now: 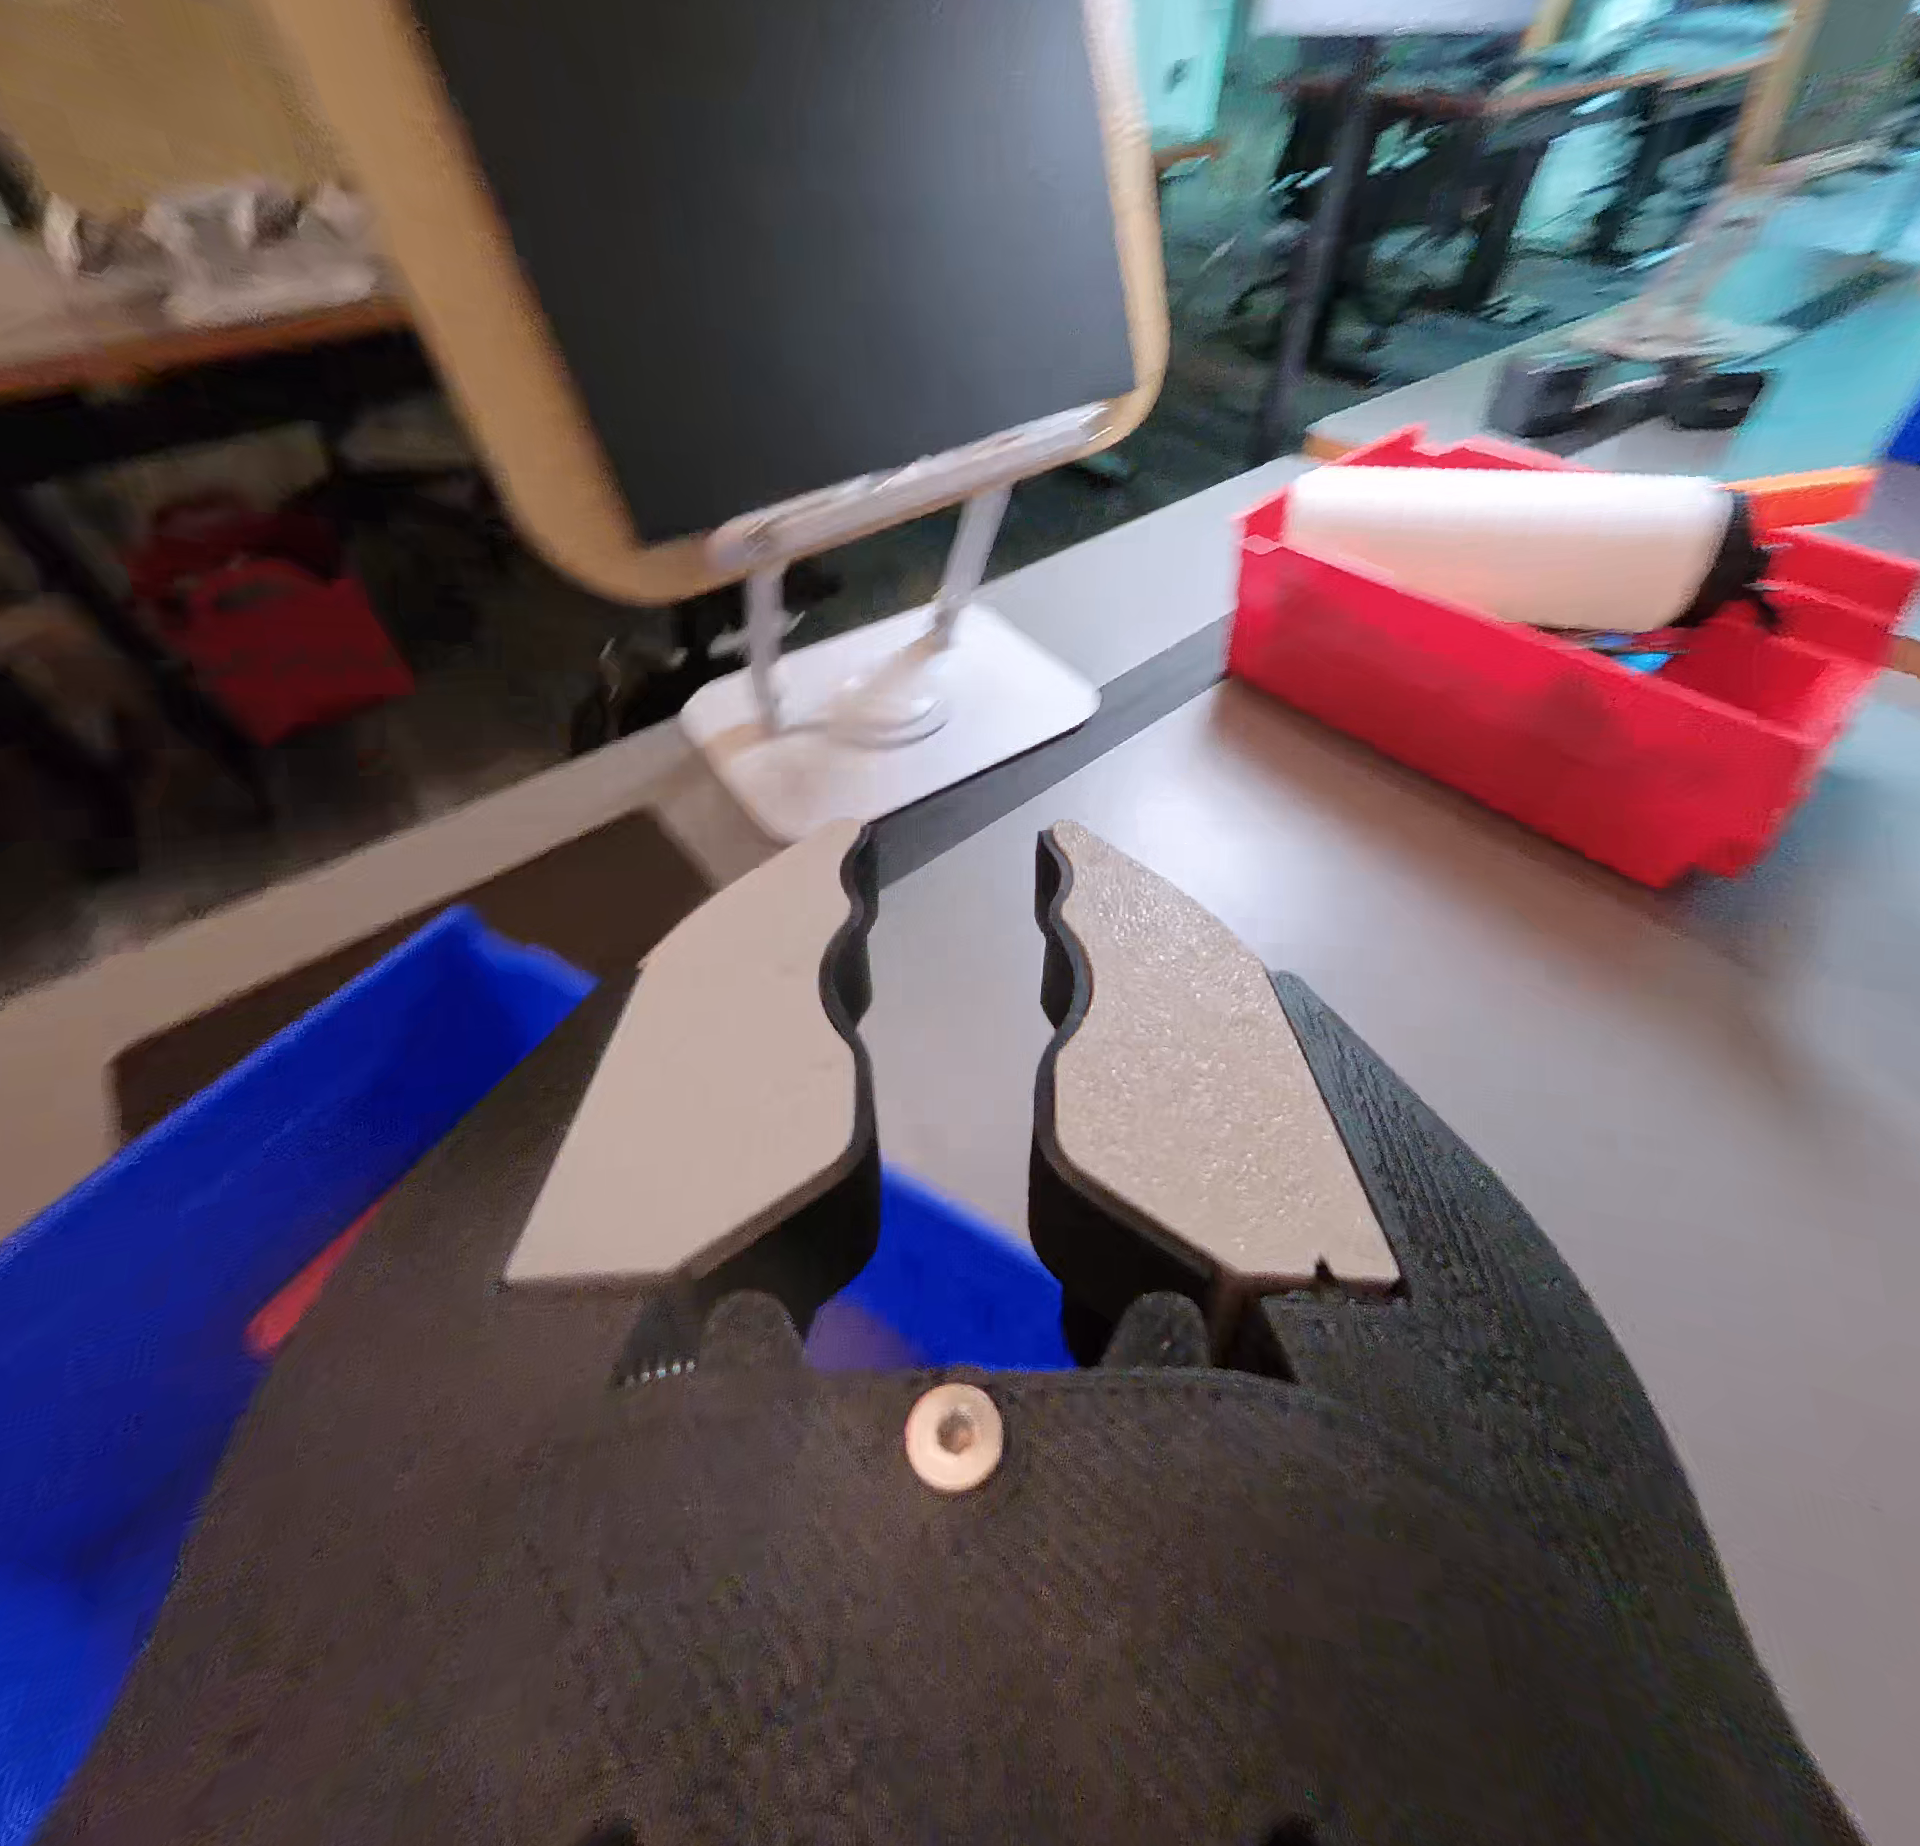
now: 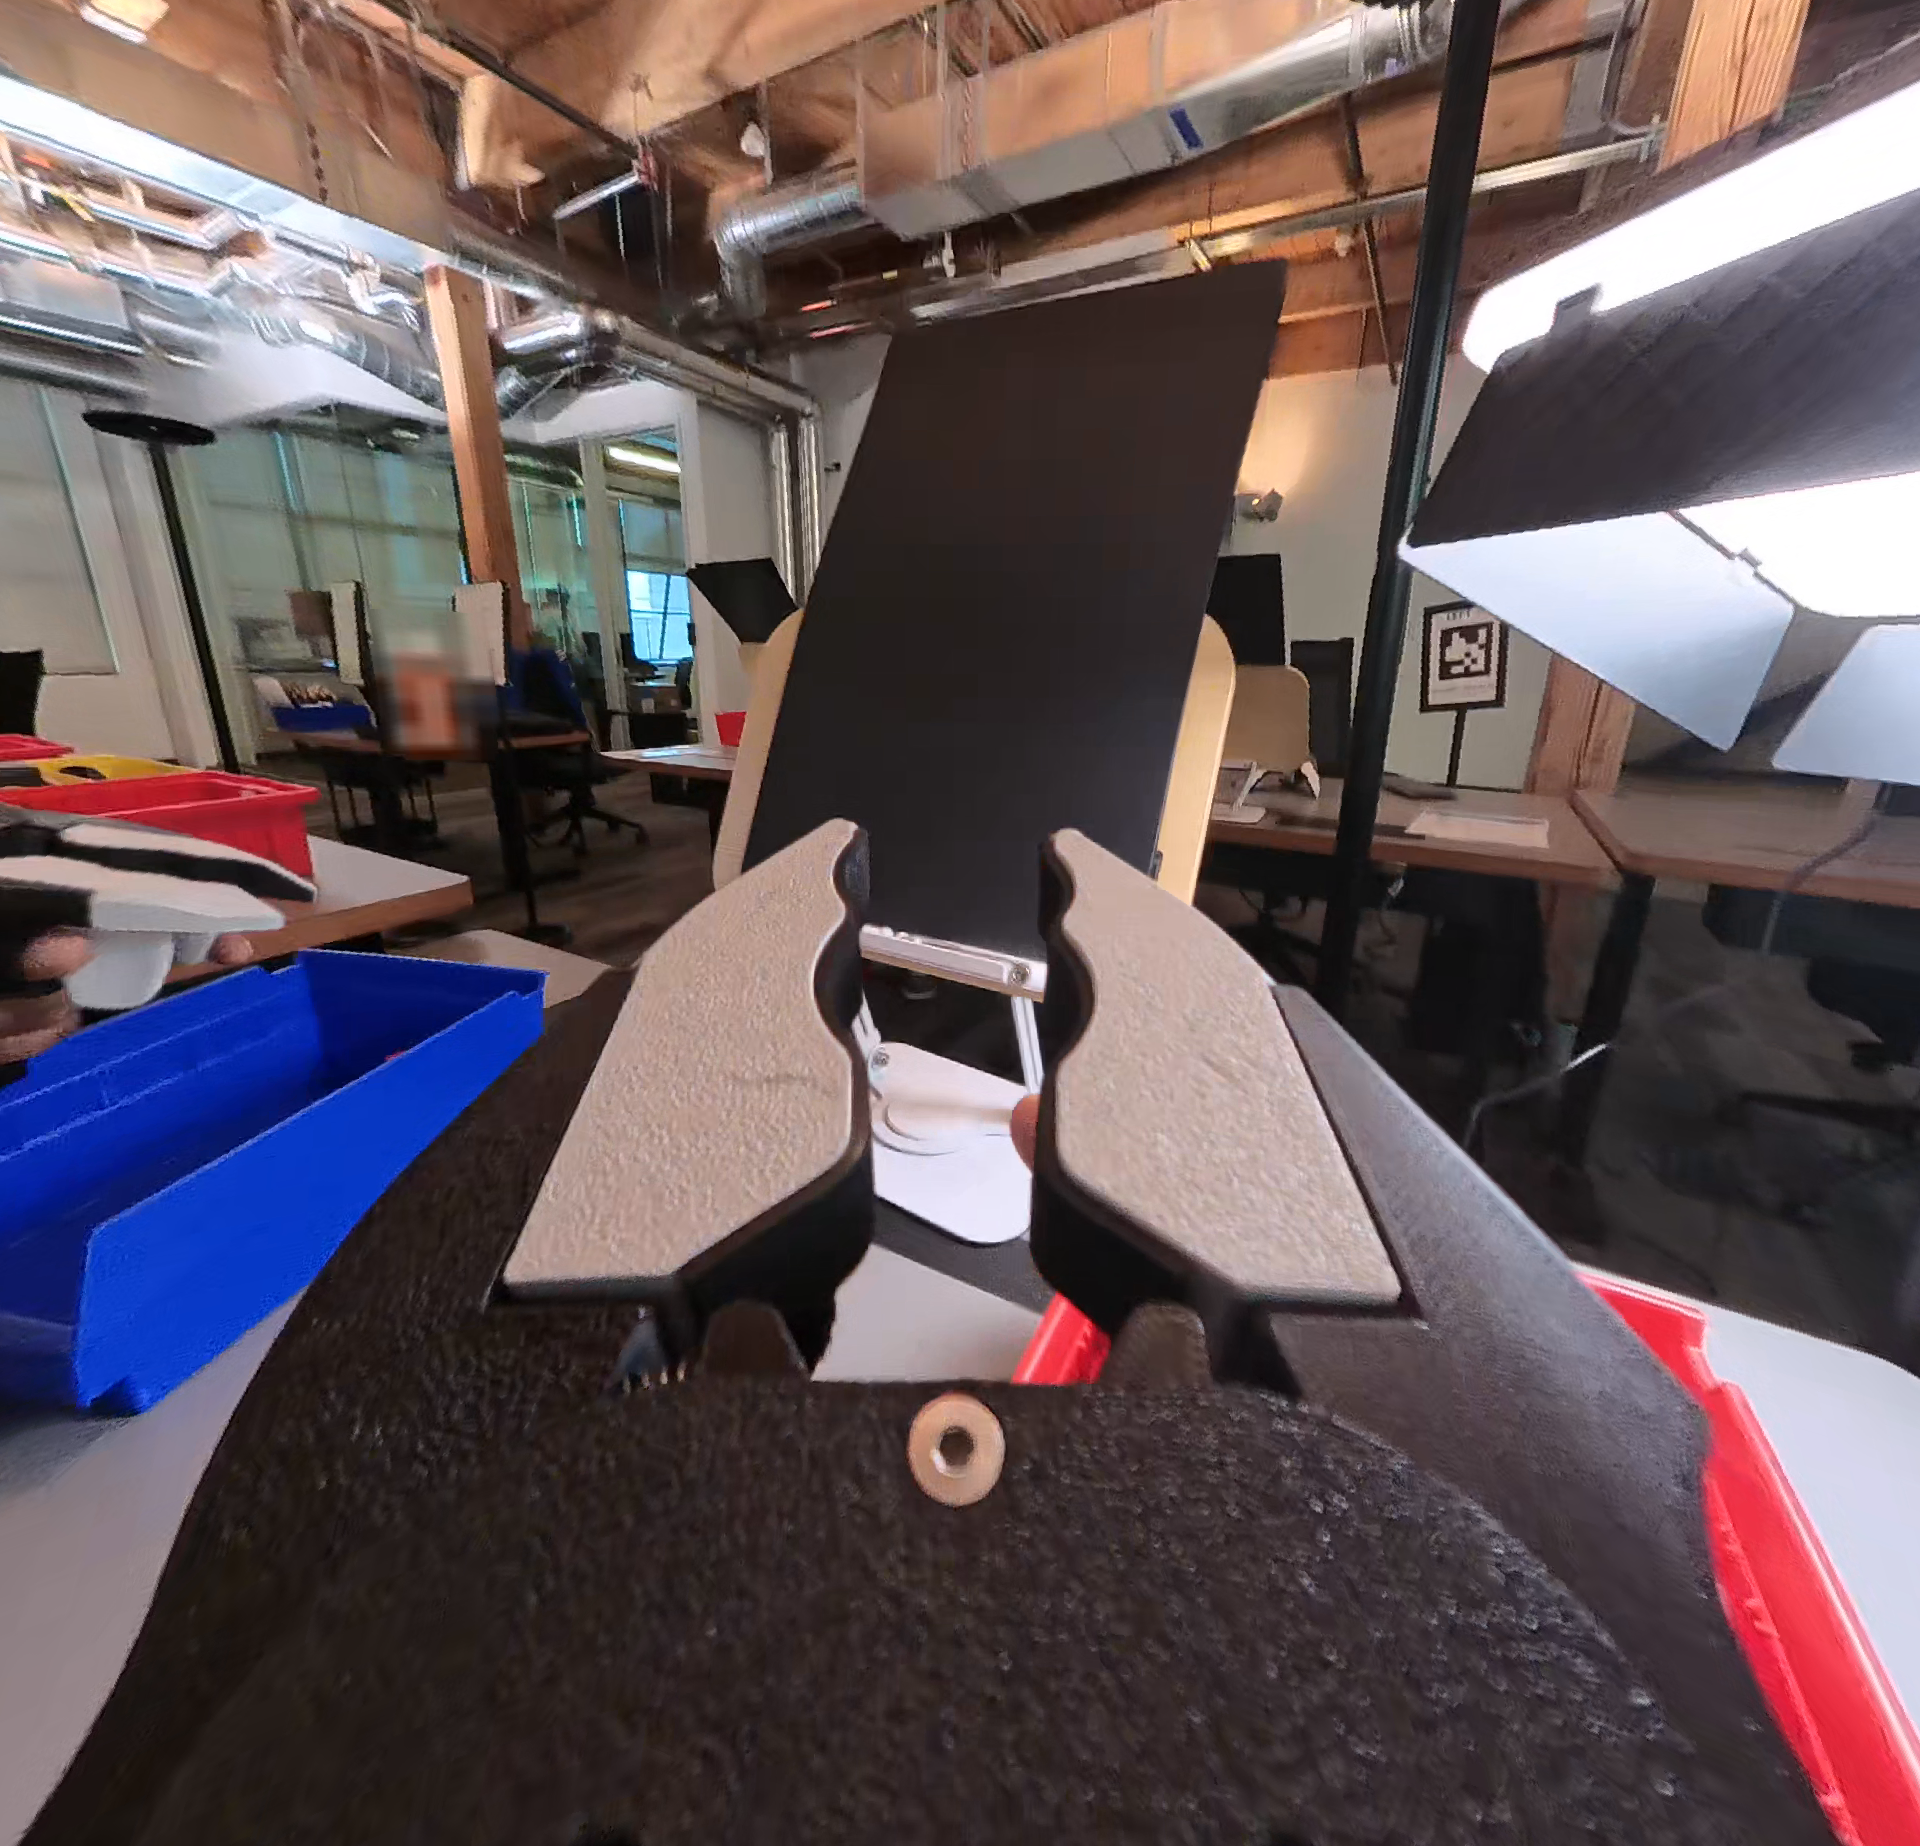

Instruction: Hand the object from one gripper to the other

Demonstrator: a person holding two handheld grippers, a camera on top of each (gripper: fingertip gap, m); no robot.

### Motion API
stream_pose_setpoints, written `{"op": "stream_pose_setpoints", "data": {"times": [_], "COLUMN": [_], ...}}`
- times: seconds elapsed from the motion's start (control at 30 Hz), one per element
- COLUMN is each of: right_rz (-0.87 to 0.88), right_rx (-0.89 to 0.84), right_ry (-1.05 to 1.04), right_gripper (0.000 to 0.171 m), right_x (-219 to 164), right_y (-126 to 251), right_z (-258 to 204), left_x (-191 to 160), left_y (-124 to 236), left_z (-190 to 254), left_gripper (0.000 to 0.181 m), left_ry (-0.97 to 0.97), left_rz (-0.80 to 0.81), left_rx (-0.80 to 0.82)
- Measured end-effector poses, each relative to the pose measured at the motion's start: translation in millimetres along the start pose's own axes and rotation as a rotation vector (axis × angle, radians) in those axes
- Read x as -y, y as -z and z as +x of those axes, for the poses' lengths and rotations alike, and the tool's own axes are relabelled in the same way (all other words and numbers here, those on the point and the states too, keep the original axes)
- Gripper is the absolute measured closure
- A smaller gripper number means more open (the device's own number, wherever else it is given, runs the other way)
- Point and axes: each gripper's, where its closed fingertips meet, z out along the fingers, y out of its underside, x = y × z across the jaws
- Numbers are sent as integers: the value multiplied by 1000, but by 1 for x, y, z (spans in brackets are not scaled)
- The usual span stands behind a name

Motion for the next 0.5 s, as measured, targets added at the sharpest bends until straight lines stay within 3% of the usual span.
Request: {"op": "stream_pose_setpoints", "data": {"times": [0.2,0.37,0.5], "right_rz": [-65,-173,-229], "right_rx": [45,123,160], "right_ry": [-30,2,67], "right_gripper": [141,140,140], "right_x": [-28,-57,-71], "right_y": [-14,-26,-29], "right_z": [-14,-41,-54], "left_x": [-62,-135,-174], "left_y": [9,-1,-13], "left_z": [-116,-165,-186], "left_gripper": [146,138,132], "left_ry": [65,-185,-385], "left_rz": [-373,-781,-974], "left_rx": [255,279,267]}}
